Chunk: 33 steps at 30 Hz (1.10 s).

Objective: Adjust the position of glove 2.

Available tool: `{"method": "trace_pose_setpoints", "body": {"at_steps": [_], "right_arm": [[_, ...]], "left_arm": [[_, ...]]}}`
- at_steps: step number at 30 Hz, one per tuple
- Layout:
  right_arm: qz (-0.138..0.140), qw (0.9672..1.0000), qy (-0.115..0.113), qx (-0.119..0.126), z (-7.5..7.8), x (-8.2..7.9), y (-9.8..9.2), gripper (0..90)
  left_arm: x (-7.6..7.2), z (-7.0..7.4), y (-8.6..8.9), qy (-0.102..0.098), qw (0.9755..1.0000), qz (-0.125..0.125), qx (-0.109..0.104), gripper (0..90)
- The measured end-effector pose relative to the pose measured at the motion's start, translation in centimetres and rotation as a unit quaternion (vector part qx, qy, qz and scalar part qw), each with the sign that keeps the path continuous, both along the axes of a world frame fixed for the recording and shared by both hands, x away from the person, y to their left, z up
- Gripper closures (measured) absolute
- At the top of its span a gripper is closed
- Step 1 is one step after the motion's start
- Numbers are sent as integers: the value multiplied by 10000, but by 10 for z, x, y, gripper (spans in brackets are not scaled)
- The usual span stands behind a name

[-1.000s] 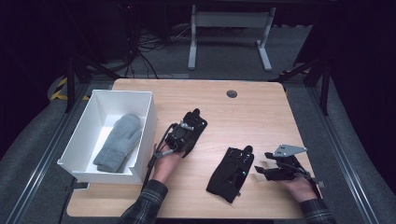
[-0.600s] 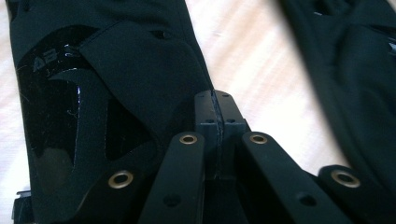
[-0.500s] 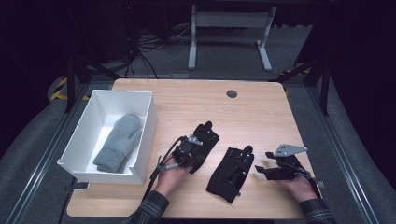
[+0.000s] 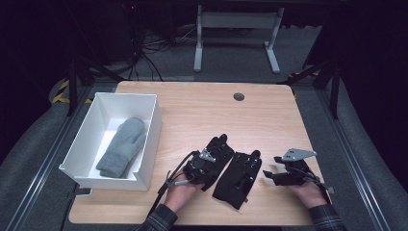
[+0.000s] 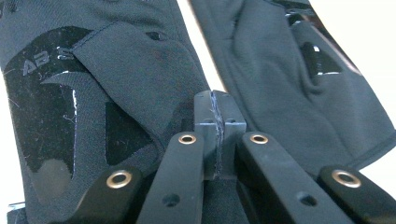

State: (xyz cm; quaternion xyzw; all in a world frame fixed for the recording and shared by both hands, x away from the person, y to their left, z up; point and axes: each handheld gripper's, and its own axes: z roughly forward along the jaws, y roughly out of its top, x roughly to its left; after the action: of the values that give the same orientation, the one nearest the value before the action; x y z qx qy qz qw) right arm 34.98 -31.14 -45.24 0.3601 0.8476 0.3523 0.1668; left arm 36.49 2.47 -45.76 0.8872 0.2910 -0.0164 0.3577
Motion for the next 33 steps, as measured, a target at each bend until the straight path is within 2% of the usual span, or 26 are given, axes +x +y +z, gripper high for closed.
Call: {"method": "trace_pose_setpoints", "body": {"at_steps": [3, 8, 12, 16, 19, 23, 26, 30, 33], "right_arm": [[5, 10000, -7, 0, 0, 0, 0, 270], [5, 10000, -3, 1, 0, 0, 0, 270], [3, 10000, -12, 17, 1, -1, 1, 271], [15, 10000, -17, 44, 1, -1, 1, 271], [20, 10000, 1, 38, 1, -1, 1, 271], [15, 10000, 3, 31, 1, -1, 1, 273], [23, 10000, 20, 41, 1, -1, 1, 274], [33, 10000, 20, 19, 0, -1, 2, 276], [21, 10000, 14, 32, 1, -1, 1, 275]], "left_arm": [[1, 4, 2, 4, 10000, 23, -27, 800], [5, 15, 10, -198, 9997, 136, -27, 705], [14, 22, 19, -300, 9992, 264, -6, 634], [25, 28, 28, -408, 9981, 454, -54, 616], [35, 30, 33, -438, 9974, 559, 82, 613], [47, 25, 42, -393, 9963, 762, 91, 613], [49, 20, 45, -343, 9959, 822, 152, 613], [52, 9, 45, -243, 9958, 847, 268, 614], [52, 3, 42, -269, 9957, 793, 387, 614]]}}
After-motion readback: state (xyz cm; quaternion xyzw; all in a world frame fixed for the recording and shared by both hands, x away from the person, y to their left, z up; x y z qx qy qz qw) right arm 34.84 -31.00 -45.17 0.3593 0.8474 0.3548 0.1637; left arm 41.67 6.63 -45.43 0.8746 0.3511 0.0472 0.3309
